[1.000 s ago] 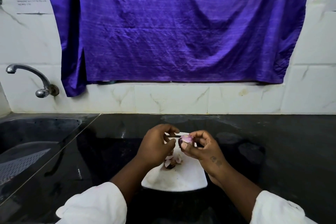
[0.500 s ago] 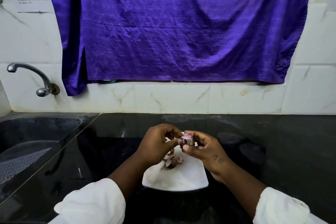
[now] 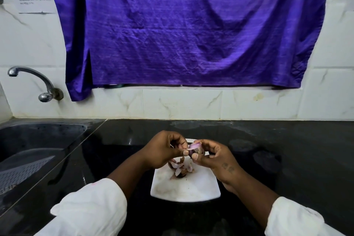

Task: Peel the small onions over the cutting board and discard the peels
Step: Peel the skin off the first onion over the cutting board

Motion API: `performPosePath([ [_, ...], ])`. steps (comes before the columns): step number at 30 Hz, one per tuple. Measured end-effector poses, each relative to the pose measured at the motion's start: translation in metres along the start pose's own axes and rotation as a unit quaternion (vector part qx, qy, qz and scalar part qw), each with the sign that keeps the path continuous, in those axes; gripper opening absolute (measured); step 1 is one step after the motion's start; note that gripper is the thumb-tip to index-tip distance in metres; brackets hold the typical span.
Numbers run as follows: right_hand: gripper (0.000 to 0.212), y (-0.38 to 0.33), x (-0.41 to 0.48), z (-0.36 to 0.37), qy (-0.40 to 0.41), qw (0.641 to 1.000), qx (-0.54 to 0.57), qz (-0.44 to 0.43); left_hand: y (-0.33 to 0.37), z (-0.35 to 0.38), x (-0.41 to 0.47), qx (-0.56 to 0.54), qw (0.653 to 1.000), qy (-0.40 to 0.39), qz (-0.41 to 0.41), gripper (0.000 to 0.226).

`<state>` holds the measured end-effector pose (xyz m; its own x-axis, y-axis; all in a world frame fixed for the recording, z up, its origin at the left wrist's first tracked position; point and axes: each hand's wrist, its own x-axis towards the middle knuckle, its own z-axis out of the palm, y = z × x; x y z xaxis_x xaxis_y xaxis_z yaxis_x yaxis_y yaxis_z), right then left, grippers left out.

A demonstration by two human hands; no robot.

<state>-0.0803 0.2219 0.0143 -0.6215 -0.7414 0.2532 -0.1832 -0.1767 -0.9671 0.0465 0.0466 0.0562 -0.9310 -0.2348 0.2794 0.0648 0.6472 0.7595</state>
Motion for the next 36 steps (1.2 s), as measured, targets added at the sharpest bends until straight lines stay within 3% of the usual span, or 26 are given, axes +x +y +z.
performPosePath([
  [4,0.034,0.005,0.002,-0.002,0.025,0.999,0.017,0.015,-0.005,0.006,-0.003,-0.012,1.000,0.004,-0.009,0.013],
  [9,0.057,0.005,0.001,-0.010,-0.059,0.993,0.068,0.080,-0.012,0.005,-0.001,-0.016,0.998,0.054,-0.022,0.010],
  [12,0.058,-0.001,-0.001,-0.012,-0.083,0.989,0.081,0.088,-0.013,0.004,-0.002,-0.022,0.998,0.059,-0.023,0.008],
  [18,0.049,0.004,0.004,-0.014,0.022,0.994,0.060,0.093,-0.015,0.004,-0.006,-0.036,0.999,0.032,-0.022,0.016],
  [21,0.046,0.005,0.004,-0.013,0.034,0.992,0.072,0.098,-0.017,0.005,-0.010,-0.053,0.998,0.032,-0.023,0.015],
  [28,0.046,0.004,0.001,-0.010,0.019,0.960,0.233,0.155,-0.022,0.006,-0.013,-0.079,0.996,0.038,-0.019,0.010],
  [31,0.042,0.003,0.003,-0.010,0.082,0.945,0.273,0.161,-0.021,0.007,-0.015,-0.083,0.996,0.035,-0.014,0.013],
  [34,0.041,0.001,0.007,-0.013,0.143,0.930,0.295,0.168,-0.025,0.007,-0.018,-0.037,0.998,0.037,-0.019,0.015],
  [36,0.041,0.000,0.006,-0.015,0.139,0.934,0.279,0.173,-0.028,0.008,-0.019,0.053,0.997,0.029,-0.037,0.017],
])
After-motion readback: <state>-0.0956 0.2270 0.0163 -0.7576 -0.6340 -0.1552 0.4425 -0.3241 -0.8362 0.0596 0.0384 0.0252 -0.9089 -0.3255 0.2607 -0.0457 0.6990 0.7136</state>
